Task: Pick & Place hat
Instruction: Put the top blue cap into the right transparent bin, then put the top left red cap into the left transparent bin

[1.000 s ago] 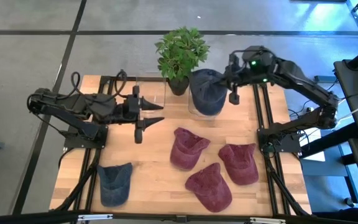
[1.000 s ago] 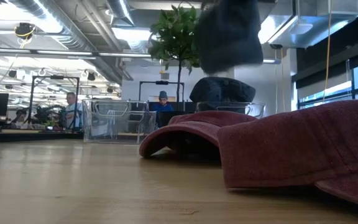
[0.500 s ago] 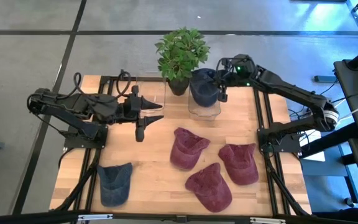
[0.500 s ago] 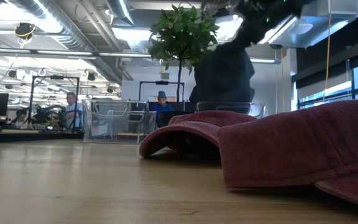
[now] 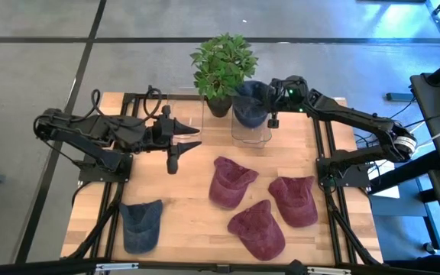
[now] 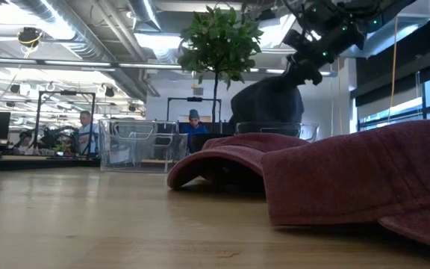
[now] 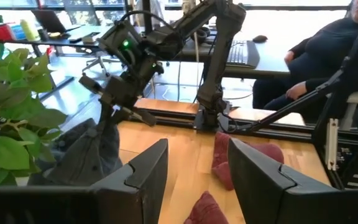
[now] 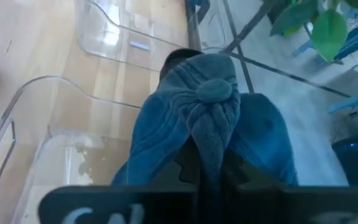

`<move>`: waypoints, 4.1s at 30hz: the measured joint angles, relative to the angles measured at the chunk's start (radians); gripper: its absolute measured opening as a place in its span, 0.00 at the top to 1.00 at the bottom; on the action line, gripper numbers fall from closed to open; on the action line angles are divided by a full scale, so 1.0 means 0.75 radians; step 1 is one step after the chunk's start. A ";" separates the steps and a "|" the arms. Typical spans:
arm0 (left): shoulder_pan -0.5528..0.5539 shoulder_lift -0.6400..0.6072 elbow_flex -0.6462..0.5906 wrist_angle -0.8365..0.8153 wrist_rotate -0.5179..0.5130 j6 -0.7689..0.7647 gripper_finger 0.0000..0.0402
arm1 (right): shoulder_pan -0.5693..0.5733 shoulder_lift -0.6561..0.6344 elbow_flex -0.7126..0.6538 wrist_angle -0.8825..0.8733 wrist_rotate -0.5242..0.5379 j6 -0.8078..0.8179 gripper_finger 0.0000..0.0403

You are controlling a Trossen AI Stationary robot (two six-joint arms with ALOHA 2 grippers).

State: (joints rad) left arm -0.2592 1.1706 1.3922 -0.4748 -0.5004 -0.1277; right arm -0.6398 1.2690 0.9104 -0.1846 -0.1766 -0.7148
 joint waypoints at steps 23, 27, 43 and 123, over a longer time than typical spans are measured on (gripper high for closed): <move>0.304 0.391 -0.001 -0.063 0.371 -0.314 0.58 | -0.004 -0.059 0.156 -0.038 0.213 0.339 0.45; 0.344 0.494 -0.001 -0.034 0.447 -0.261 0.59 | 0.029 -0.112 0.211 -0.104 0.190 0.455 0.44; 0.449 0.948 -0.001 0.219 0.724 0.176 0.59 | 0.165 -0.256 0.222 -0.267 0.256 0.530 0.44; 0.869 -0.024 -0.193 -0.196 0.252 0.313 0.99 | 0.172 -0.264 0.222 -0.308 0.376 0.497 0.44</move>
State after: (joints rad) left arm 0.3929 1.1528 1.2471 -0.6215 -0.3112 0.1072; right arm -0.5110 1.0706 1.0767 -0.4159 0.1055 -0.3424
